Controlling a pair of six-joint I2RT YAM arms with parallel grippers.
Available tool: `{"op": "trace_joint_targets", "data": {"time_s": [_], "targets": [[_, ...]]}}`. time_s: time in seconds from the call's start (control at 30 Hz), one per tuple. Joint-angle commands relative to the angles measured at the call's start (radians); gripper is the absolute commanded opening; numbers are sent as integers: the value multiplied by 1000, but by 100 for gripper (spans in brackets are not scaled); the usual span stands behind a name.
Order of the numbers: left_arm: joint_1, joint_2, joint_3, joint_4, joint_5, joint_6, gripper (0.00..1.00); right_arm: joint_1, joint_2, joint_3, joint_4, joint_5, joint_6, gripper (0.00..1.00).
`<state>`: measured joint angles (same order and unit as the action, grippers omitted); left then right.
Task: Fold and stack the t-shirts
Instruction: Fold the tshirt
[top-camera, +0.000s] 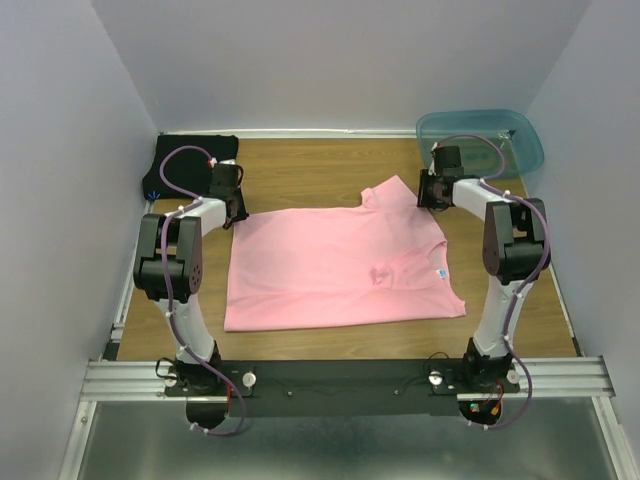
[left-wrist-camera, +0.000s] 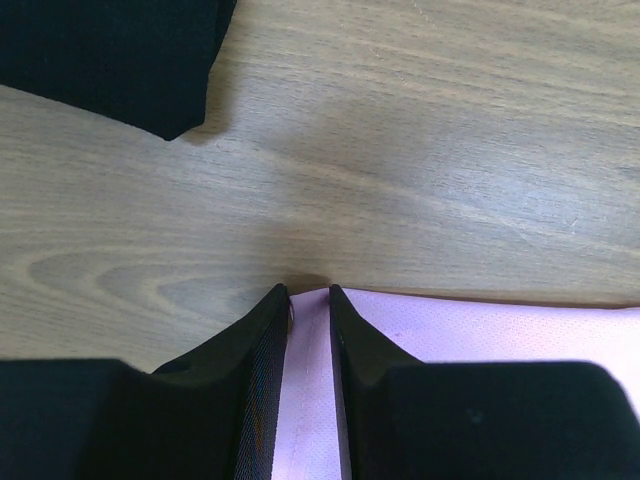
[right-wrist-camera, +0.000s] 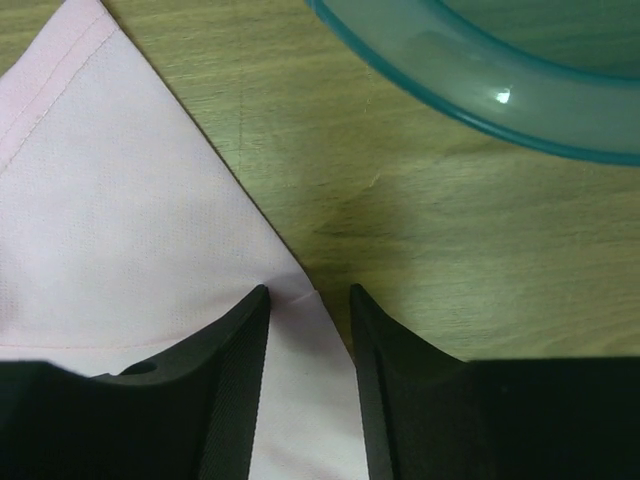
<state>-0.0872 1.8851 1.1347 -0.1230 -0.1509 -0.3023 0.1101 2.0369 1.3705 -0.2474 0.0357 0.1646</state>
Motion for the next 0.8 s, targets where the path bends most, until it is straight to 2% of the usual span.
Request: {"op": "trace_joint_targets", "data": {"time_s": [0.0,0.13,0.17,0.2,0.23,0.27,0.4,0.43,0.57,0.77], "targets": [[-8,45,7,-52,-21,8,31,11,55,6,-29,12,-27,43],[-8,49,10,-52,-21,6,31,14,77,7,-42,-8,-37,36],[-8,49,13,-56,-21,8,30,14,80,9,-47,-8,-39,30],[-8,51,13,-55,-22,8,29,14,83,9,-50,-8,-42,27],[-8,52,17,-56,-24,8,23,14,83,7,-53,-8,-46,24],[-8,55,19,-61,-24,9,21,14,82,4,-55,-7,-46,18],[-8,60,28,-63,-18,17,19,14,72,-2,-58,4,-48,12],[-8,62,30,-63,-16,15,12,14,69,-1,-58,6,-53,10],[-8,63,31,-70,-7,19,0,14,57,1,-61,15,-54,1],[-6,11,28,-78,-25,15,0,13,5,22,-61,26,-31,1]]}}
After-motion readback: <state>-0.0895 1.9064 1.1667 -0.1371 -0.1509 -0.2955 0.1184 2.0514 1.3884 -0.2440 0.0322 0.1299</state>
